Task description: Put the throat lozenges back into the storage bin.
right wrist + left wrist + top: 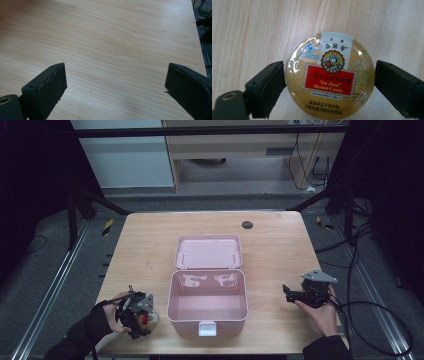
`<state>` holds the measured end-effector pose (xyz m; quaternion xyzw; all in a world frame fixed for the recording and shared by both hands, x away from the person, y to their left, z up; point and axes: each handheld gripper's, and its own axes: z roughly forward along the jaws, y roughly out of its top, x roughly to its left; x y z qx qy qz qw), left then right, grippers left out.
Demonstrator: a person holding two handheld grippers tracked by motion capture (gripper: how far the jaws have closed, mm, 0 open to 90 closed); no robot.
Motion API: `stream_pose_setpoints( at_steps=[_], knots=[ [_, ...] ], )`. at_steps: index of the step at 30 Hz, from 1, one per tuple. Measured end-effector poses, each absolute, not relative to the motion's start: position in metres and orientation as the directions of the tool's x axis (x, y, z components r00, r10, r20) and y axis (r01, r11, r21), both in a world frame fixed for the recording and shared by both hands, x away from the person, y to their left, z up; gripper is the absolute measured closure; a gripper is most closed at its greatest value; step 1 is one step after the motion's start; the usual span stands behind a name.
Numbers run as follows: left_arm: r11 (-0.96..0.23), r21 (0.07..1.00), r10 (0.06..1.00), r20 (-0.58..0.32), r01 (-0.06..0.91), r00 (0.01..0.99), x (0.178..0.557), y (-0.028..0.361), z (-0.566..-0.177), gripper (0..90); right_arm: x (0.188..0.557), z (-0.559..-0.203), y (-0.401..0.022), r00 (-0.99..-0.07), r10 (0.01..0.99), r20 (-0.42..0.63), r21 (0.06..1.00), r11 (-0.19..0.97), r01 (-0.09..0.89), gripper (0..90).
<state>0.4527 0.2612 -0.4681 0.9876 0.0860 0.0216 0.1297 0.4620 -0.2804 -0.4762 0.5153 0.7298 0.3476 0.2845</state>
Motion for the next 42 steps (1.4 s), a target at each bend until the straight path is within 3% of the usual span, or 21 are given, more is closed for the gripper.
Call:
stream_pose_setpoints(
  at_steps=[12, 22, 42],
  knots=[
    [-0.96, 0.242, 0.144, 0.008, 0.138, 0.989, 0.457, 0.259, -0.472, 18.7, 0.462, -0.477, -0.28, -0.308, 0.95, -0.057, 0.799, 0.228, 0.556, 4.4],
    [-0.962, 0.24, 0.13, -0.005, 0.127, 0.991, 0.454, 0.261, -0.469, 19.4, 0.462, -0.476, -0.28, -0.308, 0.95, -0.055, 0.802, 0.226, 0.553, 4.4],
    [-0.95, 0.281, 0.159, 0.049, 0.139, 0.986, 0.453, 0.267, -0.398, 19.5, 0.462, -0.476, -0.28, -0.312, 0.948, -0.058, 0.802, 0.23, 0.552, 4.7]
  ],
)
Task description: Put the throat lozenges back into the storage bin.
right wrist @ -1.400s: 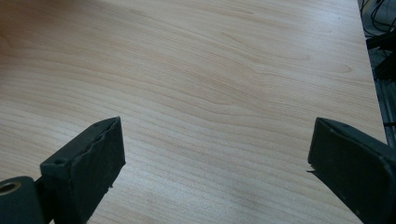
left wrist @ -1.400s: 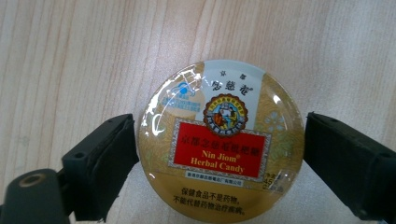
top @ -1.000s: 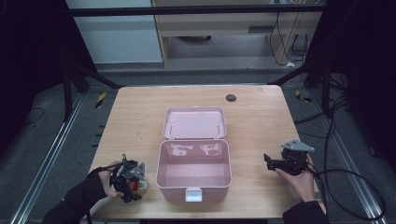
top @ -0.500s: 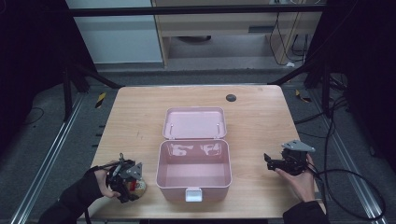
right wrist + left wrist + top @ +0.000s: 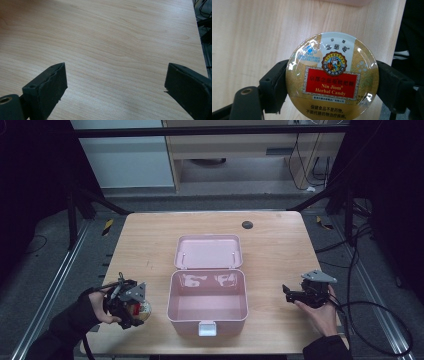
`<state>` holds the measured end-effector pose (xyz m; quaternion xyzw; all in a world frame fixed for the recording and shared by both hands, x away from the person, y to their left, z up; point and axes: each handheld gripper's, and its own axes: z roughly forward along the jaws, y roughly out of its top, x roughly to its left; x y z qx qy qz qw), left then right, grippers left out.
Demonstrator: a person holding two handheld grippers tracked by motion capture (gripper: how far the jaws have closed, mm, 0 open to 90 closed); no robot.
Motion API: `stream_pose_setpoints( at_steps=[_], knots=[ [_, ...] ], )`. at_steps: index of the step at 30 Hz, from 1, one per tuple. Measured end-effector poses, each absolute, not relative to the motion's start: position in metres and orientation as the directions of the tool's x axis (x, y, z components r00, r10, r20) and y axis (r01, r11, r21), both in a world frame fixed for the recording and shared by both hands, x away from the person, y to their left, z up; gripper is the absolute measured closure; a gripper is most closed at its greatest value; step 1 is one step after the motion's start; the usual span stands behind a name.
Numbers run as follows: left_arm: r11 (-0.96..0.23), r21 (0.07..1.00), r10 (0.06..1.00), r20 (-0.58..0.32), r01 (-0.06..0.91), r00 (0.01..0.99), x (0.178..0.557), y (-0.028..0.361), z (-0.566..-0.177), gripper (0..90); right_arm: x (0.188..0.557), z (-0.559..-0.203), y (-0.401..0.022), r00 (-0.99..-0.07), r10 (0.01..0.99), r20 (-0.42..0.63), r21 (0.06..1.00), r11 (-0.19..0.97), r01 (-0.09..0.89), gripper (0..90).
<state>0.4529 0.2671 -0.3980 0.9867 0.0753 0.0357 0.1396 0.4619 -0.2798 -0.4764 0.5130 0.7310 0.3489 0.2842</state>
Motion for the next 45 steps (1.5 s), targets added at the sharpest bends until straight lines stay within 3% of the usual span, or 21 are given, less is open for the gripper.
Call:
stream_pose_setpoints(
  at_steps=[19, 45],
  knots=[
    [-0.95, 0.299, 0.125, 0.087, 0.094, 0.988, 0.455, 0.248, -0.333, 19.5, 0.462, -0.477, -0.28, -0.316, 0.947, -0.061, 0.8, 0.236, 0.551, 5.0],
    [-0.959, 0.282, 0.065, 0.095, 0.035, 0.993, 0.468, 0.196, -0.305, 19.5, 0.461, -0.476, -0.281, -0.318, 0.946, -0.057, 0.806, 0.232, 0.545, 5.1]
  ],
)
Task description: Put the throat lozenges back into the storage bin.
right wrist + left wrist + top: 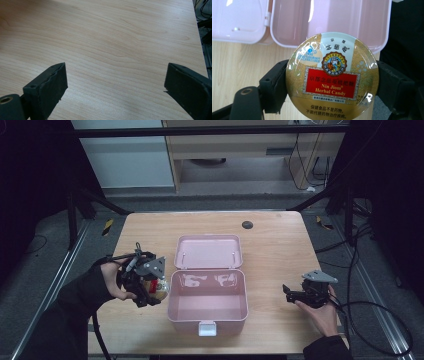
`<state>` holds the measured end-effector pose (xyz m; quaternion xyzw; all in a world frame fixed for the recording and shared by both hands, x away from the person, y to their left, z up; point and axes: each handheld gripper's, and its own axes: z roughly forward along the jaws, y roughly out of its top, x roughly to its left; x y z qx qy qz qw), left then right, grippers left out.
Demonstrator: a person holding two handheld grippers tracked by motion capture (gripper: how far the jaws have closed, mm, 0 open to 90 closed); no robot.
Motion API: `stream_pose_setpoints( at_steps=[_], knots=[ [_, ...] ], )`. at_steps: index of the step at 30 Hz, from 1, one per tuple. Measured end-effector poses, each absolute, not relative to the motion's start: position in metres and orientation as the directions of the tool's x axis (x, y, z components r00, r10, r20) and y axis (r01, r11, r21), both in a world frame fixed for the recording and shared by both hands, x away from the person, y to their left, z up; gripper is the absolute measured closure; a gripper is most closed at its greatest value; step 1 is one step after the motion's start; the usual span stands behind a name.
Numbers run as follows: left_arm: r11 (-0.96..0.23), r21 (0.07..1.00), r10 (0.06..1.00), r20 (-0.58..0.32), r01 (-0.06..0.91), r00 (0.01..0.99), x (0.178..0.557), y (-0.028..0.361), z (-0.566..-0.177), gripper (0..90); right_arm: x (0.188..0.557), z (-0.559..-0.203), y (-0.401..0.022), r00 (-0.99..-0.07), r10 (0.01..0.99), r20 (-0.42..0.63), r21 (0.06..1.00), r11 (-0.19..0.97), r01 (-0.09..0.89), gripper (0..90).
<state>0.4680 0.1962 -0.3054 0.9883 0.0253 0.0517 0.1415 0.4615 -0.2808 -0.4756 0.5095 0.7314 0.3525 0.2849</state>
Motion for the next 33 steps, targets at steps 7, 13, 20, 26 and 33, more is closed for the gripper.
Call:
stream_pose_setpoints(
  at_steps=[7, 13, 20, 26, 33],
  knots=[
    [-0.96, 0.281, 0.045, 0.091, 0.018, 0.995, 0.472, 0.182, -0.306, 19.5, 0.461, -0.476, -0.28, -0.318, 0.947, -0.053, 0.806, 0.228, 0.547, 5.1],
    [-0.958, 0.285, 0.024, 0.089, -0.002, 0.996, 0.474, 0.17, -0.308, 19.4, 0.461, -0.476, -0.28, -0.319, 0.946, -0.054, 0.805, 0.231, 0.547, 5.1],
    [-0.96, 0.28, 0.003, 0.074, -0.018, 0.997, 0.478, 0.155, -0.319, 19.5, 0.461, -0.476, -0.28, -0.322, 0.945, -0.056, 0.803, 0.235, 0.548, 5.1],
    [-0.961, 0.274, -0.009, 0.067, -0.027, 0.998, 0.48, 0.146, -0.326, 19.4, 0.462, -0.478, -0.28, -0.321, 0.945, -0.056, 0.801, 0.234, 0.55, 5.2],
    [-0.962, 0.271, -0.026, 0.057, -0.041, 0.998, 0.483, 0.138, -0.332, 19.5, 0.462, -0.479, -0.281, -0.321, 0.946, -0.055, 0.799, 0.235, 0.554, 5.2]
  ],
)
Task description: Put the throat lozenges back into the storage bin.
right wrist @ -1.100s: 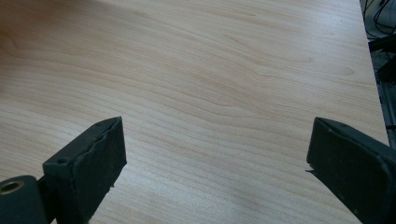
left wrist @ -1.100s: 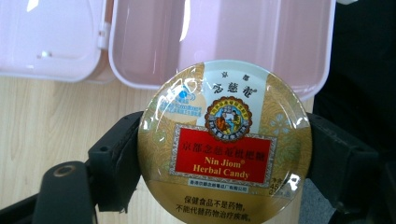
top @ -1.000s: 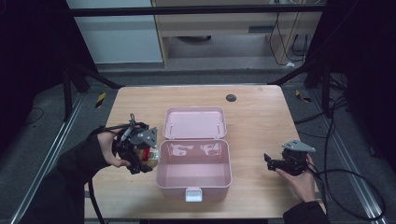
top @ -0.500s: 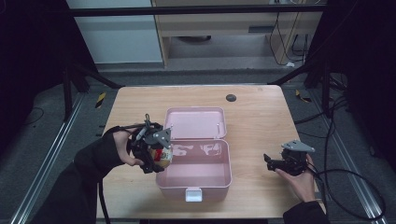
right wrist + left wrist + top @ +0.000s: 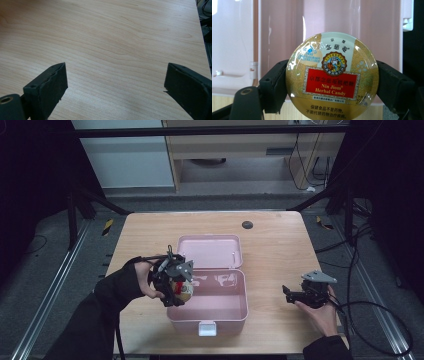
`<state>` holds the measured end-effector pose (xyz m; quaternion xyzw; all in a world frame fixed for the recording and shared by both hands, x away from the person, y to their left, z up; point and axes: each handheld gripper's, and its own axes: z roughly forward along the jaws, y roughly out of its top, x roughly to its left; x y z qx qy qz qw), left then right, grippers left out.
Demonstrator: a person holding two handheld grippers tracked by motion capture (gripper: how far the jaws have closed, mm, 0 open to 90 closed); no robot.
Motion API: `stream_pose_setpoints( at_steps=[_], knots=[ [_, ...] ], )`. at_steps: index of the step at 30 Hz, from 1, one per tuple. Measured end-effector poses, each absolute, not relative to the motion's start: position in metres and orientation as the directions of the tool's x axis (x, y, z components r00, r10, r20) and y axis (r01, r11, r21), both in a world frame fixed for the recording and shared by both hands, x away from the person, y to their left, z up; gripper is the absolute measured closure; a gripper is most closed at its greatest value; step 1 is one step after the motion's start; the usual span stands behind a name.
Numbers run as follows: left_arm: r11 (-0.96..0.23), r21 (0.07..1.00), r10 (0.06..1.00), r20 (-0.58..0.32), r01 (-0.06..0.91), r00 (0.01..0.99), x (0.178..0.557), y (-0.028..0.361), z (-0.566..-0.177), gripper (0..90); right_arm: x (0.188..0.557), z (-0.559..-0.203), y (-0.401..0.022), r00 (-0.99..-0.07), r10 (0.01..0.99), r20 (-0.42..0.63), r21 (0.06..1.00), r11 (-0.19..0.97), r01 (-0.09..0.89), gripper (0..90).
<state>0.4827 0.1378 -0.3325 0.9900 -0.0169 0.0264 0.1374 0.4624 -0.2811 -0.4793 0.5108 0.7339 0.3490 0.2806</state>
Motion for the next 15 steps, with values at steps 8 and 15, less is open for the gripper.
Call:
stream_pose_setpoints(
  at_steps=[8, 15],
  knots=[
    [-0.963, 0.267, -0.037, 0.044, -0.048, 0.998, 0.484, 0.133, -0.346, 19.4, 0.462, -0.479, -0.28, -0.324, 0.945, -0.048, 0.799, 0.231, 0.556, 5.2],
    [-0.965, 0.256, -0.043, 0.034, -0.05, 0.998, 0.486, 0.13, -0.358, 19.4, 0.462, -0.48, -0.28, -0.325, 0.944, -0.051, 0.797, 0.235, 0.557, 5.2]
  ],
)
